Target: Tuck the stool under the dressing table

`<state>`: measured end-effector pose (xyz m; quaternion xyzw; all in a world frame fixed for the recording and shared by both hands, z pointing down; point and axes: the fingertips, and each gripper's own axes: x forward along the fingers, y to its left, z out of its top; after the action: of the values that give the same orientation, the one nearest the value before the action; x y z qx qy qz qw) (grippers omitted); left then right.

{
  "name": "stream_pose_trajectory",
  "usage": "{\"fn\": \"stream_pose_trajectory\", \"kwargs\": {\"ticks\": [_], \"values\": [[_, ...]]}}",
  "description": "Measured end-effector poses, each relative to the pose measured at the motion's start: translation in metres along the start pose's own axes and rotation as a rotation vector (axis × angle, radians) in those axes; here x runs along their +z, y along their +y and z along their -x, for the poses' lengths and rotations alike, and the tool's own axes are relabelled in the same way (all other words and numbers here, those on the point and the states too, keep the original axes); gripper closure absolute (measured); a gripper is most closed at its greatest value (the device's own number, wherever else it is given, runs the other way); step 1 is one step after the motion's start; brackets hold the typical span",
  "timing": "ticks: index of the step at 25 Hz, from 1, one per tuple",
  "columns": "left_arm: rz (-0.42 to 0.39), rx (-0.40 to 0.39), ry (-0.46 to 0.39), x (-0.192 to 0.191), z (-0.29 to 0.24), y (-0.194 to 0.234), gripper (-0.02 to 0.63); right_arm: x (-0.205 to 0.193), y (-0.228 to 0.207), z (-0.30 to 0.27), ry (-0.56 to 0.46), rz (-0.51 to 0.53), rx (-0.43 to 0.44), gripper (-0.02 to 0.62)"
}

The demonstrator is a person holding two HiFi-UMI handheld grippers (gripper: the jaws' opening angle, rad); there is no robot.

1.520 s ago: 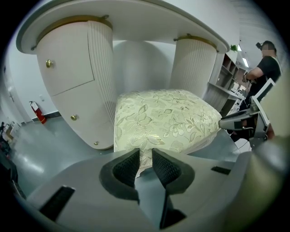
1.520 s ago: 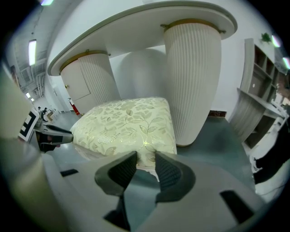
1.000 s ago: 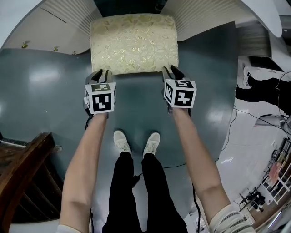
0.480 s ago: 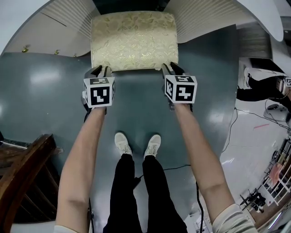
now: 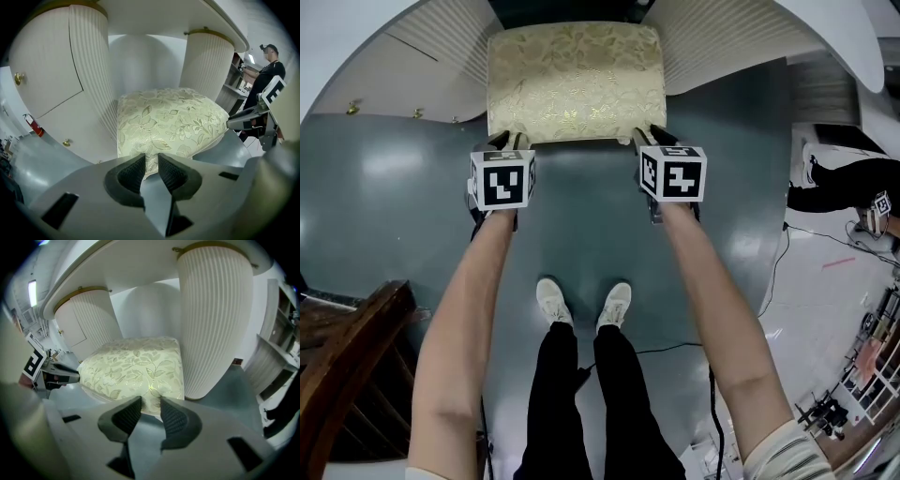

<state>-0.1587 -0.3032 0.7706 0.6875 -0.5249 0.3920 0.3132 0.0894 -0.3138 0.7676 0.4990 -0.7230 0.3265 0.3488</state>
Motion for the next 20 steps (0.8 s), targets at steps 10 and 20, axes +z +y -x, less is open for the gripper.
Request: {"fn": "stream_pose_trajectory", "kwargs": {"ticks": [10,20], "values": [[-0.003,-0.020,0.007,0.005,-0.014,0.003,0.520,0.007,-0.005,-0.014,0.019,0.011,-0.006,0.469],[0.000,-0.045,0.019,0.002,-0.019,0.000,0.520,0.009,-0.007,-0.018,0.020,0.020,-0.008,0.465]]}}
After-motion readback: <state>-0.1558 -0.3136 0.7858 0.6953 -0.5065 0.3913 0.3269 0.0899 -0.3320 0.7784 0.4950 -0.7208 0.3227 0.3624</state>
